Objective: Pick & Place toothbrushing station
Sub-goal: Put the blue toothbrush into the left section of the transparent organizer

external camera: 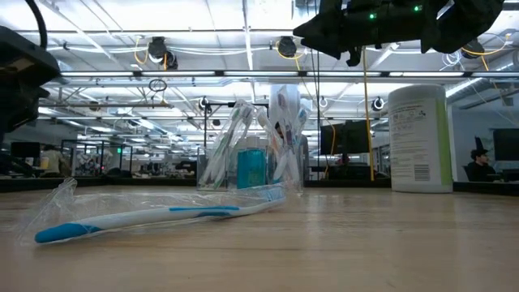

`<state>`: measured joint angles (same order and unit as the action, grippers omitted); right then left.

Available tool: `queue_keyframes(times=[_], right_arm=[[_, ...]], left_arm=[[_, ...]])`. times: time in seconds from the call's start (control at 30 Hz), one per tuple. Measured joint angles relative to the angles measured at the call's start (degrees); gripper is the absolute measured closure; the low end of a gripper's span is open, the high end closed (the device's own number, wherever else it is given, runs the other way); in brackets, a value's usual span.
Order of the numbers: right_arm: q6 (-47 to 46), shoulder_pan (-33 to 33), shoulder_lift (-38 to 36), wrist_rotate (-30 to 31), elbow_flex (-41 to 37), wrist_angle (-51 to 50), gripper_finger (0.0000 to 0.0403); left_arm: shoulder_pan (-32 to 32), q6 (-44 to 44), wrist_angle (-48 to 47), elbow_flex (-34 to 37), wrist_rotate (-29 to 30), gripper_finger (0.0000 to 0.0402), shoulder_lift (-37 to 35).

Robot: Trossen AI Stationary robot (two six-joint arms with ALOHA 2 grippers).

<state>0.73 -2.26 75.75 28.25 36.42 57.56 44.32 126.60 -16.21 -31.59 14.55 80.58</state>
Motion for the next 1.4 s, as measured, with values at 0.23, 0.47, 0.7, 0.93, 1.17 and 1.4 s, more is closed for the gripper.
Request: queue_keyframes(times=[0.23, 0.47, 0.7, 0.93, 1.17, 1.4], right_arm=[[0.0, 0.0, 0.0, 0.0, 0.0, 0.0, 0.0243], [0.0, 0.0, 0.0, 0.0, 0.0, -0.1, 0.0243], [0.0, 0.0, 0.0, 0.0, 0.0, -0.2, 0.0243], [0.1, 0.0, 0.0, 0.0, 0.0, -0.2, 0.0243], [0.1, 0.0, 0.0, 0.0, 0.0, -0.2, 0.0243], [0.1, 0.0, 0.0, 0.0, 0.0, -0.2, 0.0243]], left_arm=[[-2.6, -3.4, -0.4, 0.2, 1.3, 0.0256, 0.2], [-4.9, -7.1, -0.7, 0.3, 3.8, 0.0306, 0.2], [-6.8, -10.7, -0.4, 0.3, 3.8, 0.0339, 0.2], [-7.8, -13.7, -0.2, 0.3, 4.0, 0.0364, 0.2], [-8.4, -18.0, 1.2, 0.2, 7.3, 0.0371, 0.1], [-8.6, -25.3, 7.8, 0.2, 12.8, 0.0371, 0.0]])
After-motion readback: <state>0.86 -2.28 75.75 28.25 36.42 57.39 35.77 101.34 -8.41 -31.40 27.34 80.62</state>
